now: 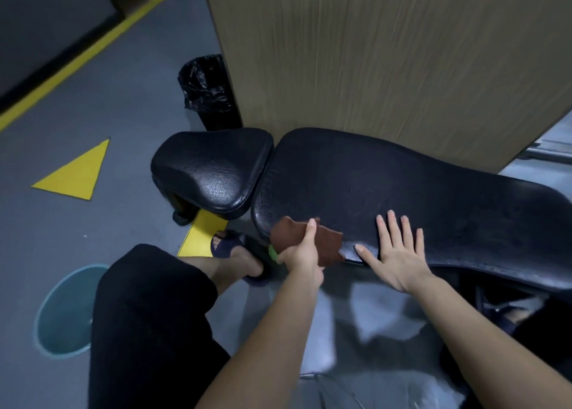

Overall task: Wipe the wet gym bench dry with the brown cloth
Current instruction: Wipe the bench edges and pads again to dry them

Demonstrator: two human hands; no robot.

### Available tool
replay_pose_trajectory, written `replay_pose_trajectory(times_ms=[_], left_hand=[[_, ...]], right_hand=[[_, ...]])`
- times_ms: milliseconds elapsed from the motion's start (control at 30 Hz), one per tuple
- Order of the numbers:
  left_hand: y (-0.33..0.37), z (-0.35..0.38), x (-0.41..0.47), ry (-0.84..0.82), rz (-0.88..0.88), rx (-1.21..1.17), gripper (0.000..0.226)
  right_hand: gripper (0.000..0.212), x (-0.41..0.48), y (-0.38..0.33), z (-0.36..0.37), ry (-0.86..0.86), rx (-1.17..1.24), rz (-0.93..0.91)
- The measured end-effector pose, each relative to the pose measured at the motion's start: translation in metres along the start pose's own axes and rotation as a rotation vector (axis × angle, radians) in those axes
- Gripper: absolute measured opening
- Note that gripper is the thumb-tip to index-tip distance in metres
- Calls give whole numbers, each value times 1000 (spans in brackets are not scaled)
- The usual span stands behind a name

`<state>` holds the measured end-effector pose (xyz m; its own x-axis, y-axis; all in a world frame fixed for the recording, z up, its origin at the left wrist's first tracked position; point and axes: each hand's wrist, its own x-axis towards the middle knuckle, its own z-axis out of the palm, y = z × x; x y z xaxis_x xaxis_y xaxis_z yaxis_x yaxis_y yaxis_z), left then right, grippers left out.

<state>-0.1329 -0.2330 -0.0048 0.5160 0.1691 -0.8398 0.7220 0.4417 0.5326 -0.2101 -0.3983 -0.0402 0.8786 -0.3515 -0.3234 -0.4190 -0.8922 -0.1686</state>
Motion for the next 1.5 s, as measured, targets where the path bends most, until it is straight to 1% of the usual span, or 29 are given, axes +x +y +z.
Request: replay_pose_trajectory(times_ms=[33, 100, 167, 200, 233, 300, 333, 400, 433, 467, 533, 633, 733, 800, 867, 900, 933, 1000, 1067, 1133, 1200, 1267, 1333, 1400, 1433, 1467, 1500], left_hand=[[6, -2, 4, -11, 5, -1, 104], [19, -7, 16, 33, 50, 35, 107], [33, -14, 30, 103, 168, 112, 116], [40, -17, 39, 112, 218, 144, 118], [46, -21, 50, 106, 253, 177, 119], [59, -29, 64, 79, 247, 224, 121], [66, -32, 67, 45, 230, 234, 111], [86, -37, 68, -59, 196, 273, 68], [95, -39, 73, -97, 192, 300, 57], [102, -41, 76, -117, 191, 336, 55], [109, -42, 82, -110, 219, 357, 62], [101, -43, 85, -96, 260, 363, 76], [98, -48, 78, -154, 233, 355, 65], [94, -54, 77, -215, 183, 399, 61], [91, -69, 76, -260, 163, 434, 47], [90, -77, 79, -263, 174, 448, 41], [91, -85, 81, -260, 193, 456, 40], [100, -102, 90, -223, 278, 424, 47], [113, -119, 100, -178, 363, 370, 52], [124, -135, 107, -159, 406, 321, 56], [129, -145, 116, -178, 426, 295, 56], [127, -145, 127, -199, 423, 284, 63], [125, -131, 136, -183, 432, 294, 77], [129, -106, 144, -90, 395, 277, 98], [135, -93, 147, -52, 350, 224, 105], [144, -81, 152, -32, 298, 156, 108], [155, -70, 158, -7, 266, 80, 103]], right_hand=[[111, -1, -1, 0, -5, 9, 6], [109, -1, -2, 0, -22, 18, 20], [104, -1, -3, -1, -46, 8, 34], [98, -1, -5, -1, -63, 5, 42], [94, -1, -6, -3, -78, 3, 49], [92, -1, -8, -4, -96, 4, 56], [95, -1, -9, -3, -101, 8, 59], [104, -1, -9, -1, -96, 14, 64], [108, 0, -9, -1, -97, 12, 67], [110, 1, -8, -1, -101, 13, 69], [109, 2, -9, -2, -111, 18, 80], [96, 2, -13, -5, -140, -1, 103], [95, 5, -28, -4, -88, 22, 119], [92, 8, -50, -4, 6, 45, 28], [83, 18, -88, -2, 85, 55, -138], [78, 26, -110, -2, 90, 91, -195], [75, 33, -133, -3, 81, 135, -233], [72, 49, -173, -2, 61, 185, -278], [71, 66, -200, 0, 51, 170, -301], [69, 82, -216, 3, 53, 142, -300], [69, 92, -225, 7, 84, 110, -284], [72, 95, -229, 12, 148, 63, -270], [75, 95, -231, 16, 196, 36, -258], [75, 95, -231, 18, 211, 30, -261], [75, 95, -231, 17, 216, 32, -260], [75, 96, -231, 17, 225, 32, -258], [75, 97, -231, 17, 236, 26, -258]])
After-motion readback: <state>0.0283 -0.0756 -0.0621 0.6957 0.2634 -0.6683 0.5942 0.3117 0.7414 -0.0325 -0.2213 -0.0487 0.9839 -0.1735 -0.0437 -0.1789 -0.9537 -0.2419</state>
